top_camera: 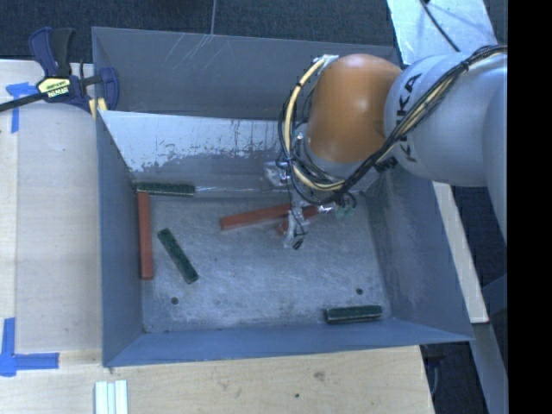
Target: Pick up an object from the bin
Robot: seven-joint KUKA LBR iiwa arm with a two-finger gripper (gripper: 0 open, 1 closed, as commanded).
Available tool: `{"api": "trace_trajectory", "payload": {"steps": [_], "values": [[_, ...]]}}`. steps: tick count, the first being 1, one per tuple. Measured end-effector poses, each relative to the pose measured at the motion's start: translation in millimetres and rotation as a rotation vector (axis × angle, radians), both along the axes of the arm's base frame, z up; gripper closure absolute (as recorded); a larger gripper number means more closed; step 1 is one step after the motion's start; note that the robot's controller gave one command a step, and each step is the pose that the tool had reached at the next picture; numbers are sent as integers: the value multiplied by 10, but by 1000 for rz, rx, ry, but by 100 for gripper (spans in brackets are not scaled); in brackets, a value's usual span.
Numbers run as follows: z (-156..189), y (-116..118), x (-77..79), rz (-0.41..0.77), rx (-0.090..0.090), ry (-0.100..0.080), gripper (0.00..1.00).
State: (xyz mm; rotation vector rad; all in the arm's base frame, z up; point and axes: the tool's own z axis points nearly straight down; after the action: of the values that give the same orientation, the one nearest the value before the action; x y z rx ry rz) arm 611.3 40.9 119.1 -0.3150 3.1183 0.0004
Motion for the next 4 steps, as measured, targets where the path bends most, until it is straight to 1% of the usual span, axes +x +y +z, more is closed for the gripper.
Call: {"api": "trace_trajectory", "payload": {"steps": [1,2,3,4], "values": [[-502,182,70,163,-1,8,0],[-496,174,78,158,-1,7,0],[-481,180,86,157,0,4,100],[-417,172,98,154,-1,1,100]]}}
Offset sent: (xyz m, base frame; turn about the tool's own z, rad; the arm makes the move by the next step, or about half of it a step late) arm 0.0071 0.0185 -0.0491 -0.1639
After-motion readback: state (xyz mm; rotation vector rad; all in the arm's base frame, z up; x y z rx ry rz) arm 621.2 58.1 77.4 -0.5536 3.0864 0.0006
